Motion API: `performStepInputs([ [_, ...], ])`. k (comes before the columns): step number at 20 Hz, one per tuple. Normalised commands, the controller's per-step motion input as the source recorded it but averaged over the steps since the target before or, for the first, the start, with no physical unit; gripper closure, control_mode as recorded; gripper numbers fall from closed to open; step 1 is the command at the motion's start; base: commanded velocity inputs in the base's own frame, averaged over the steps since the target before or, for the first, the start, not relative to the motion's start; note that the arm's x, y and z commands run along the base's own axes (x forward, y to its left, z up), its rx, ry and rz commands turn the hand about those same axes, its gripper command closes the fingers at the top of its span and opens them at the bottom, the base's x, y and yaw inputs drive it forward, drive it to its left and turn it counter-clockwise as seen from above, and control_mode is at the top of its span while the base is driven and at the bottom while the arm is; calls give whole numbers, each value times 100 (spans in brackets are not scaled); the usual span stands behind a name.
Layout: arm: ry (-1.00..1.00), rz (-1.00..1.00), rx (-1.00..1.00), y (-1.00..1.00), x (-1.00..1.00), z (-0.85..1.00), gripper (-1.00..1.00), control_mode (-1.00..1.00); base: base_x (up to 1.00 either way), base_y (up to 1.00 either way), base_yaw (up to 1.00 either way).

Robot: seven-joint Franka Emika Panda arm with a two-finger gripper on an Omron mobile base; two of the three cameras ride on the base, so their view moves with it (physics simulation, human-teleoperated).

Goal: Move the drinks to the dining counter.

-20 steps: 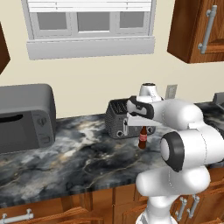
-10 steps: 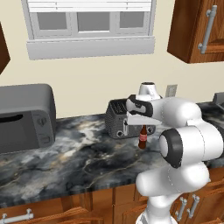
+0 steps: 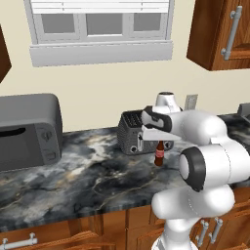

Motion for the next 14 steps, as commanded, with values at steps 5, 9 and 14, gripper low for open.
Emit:
performStepInputs([
  [5,0,0,0,0,-10,0,-100,-100,0,0,0],
  [9,0,0,0,0,0,0,-100,-100,0,0,0],
  [14,0,0,0,0,14,0,-100,-100,0,0,0],
])
